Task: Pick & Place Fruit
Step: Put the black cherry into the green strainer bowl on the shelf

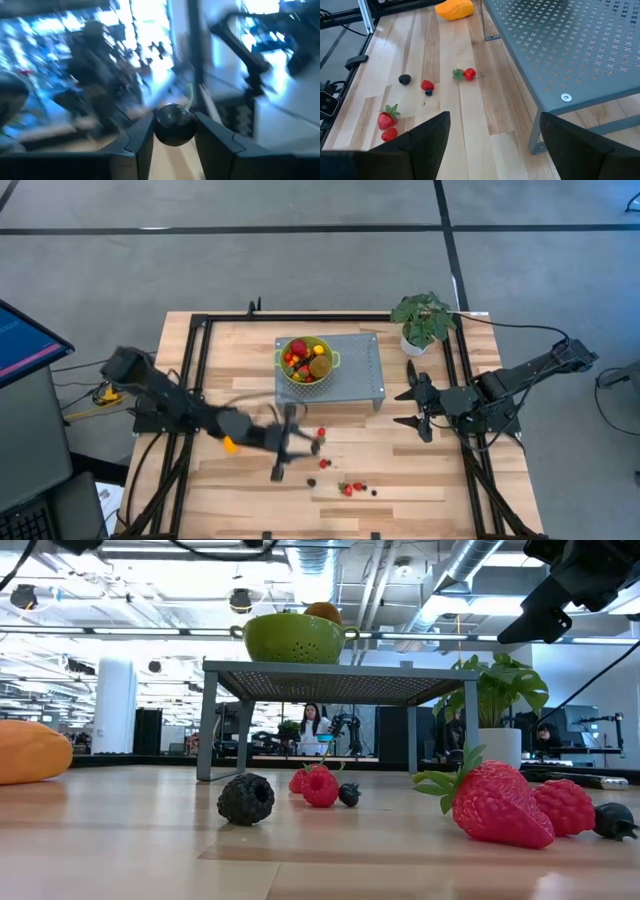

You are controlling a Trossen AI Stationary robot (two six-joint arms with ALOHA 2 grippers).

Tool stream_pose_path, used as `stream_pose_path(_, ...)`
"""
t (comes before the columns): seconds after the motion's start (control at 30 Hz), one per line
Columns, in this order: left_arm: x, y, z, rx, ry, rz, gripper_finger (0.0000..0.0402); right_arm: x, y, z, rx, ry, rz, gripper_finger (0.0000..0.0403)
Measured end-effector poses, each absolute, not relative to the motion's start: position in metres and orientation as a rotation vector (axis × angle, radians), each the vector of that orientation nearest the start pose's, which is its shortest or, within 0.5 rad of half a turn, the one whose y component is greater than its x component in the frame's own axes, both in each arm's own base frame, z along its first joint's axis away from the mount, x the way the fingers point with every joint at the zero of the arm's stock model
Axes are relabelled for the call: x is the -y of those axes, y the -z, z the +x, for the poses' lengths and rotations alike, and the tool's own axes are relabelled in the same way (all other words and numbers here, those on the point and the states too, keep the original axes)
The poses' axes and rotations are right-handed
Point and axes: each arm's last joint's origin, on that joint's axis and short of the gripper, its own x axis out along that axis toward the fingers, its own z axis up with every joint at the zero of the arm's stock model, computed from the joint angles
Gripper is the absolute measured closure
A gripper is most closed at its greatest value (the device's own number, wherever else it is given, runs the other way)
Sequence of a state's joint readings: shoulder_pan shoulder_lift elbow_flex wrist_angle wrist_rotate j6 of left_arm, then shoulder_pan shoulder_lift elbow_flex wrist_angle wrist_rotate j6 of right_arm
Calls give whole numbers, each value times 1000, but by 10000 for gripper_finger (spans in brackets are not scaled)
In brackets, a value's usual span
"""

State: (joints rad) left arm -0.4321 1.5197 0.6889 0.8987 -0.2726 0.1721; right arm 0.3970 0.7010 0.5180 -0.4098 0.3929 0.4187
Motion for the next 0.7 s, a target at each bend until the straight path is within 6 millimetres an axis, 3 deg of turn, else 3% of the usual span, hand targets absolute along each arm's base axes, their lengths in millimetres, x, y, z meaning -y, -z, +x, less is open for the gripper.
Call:
stream_pose_path(0.17,82,-275,277,207,23,125,279,-47,-235,141,-535,110,180,101)
stream_pose_path(0.3,50,-290,272,225,-81,129,270,-47,-235,141,-536,110,180,101)
stream_pose_path(0.5,10,-288,270,112,-215,162,278,-47,-235,141,-535,110,180,101)
stream_pose_path(0.7,-14,-274,271,-47,-292,178,276,-47,-235,141,-535,110,180,101)
